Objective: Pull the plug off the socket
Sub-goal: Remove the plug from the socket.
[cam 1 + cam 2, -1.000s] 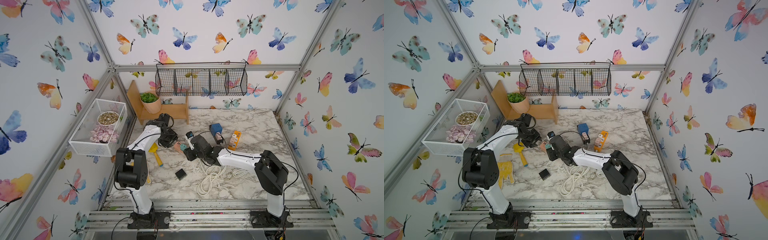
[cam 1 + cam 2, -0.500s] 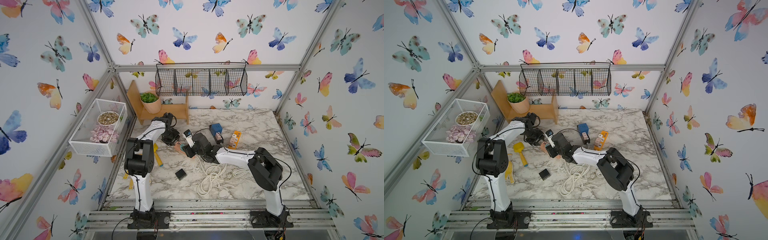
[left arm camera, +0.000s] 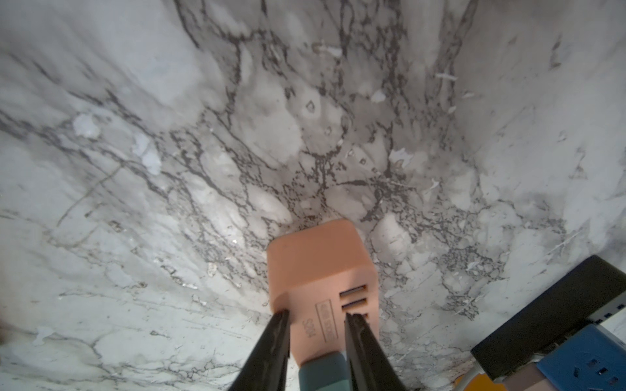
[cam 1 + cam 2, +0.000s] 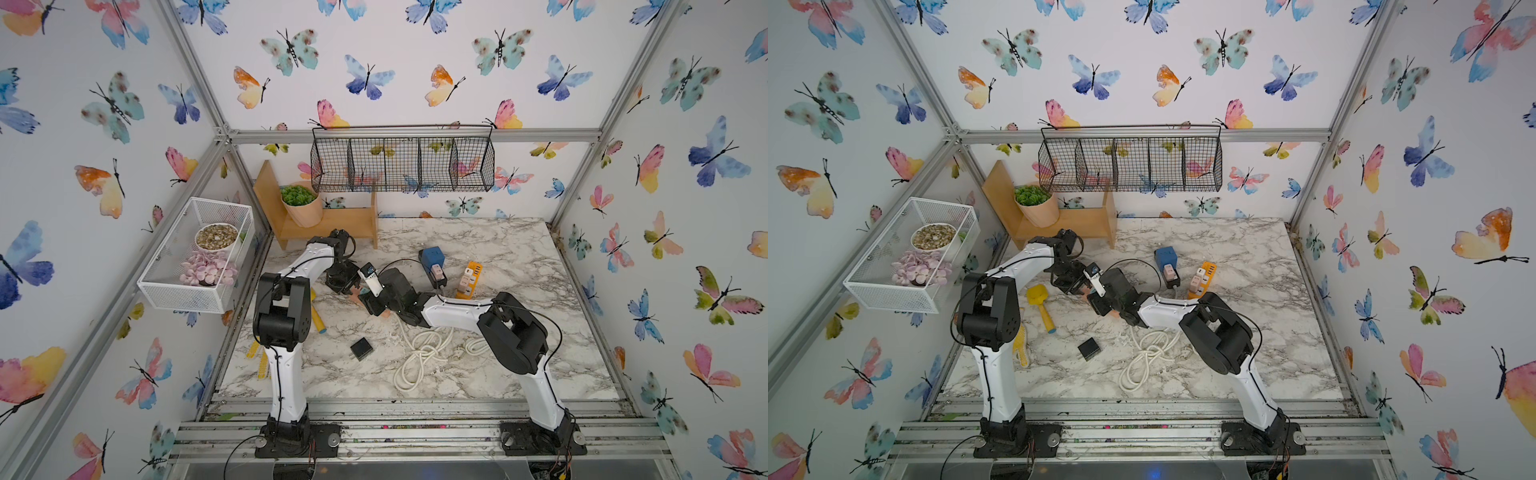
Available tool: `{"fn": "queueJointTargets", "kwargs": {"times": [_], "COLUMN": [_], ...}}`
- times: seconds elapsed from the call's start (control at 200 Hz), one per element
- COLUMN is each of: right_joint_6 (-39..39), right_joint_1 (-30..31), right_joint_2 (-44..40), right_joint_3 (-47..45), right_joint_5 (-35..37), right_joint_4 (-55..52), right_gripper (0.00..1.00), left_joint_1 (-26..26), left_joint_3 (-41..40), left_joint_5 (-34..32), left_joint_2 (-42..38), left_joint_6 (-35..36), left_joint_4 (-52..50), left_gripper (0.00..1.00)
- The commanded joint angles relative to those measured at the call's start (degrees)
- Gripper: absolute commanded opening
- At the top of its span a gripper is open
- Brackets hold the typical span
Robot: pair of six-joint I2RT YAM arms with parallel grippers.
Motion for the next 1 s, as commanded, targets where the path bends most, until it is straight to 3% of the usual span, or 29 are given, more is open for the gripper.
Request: {"fn": "queueJointTargets", "kwargs": {"times": [0.0, 0.726, 0.996], "right_joint_6": [-0.6, -4.3, -8.2], "right_joint_1": [-0.3, -0.4, -0.4], "right_joint_2": [1.4, 3.0, 1.3], "right_joint_3": [2.2, 3.2, 2.6], "right_joint_5": [1.6, 3.1, 2.8], "right_joint_4": [-0.5, -4.3, -3.8], "right_gripper": [0.61, 0.41, 0.07], "left_joint_1": [-0.5, -1.6, -1.9], "left_joint_3": [-2.0, -1.4, -1.6], "left_joint_5": [-2.0, -4.9, -5.7], "left_joint_2": [1.5, 4.2, 4.6], "left_joint_6": [-0.4, -0.7, -0.5], "left_joint_4": [-1.3, -3.7, -3.9], "left_gripper": [0.32, 0.32, 0.32]}}
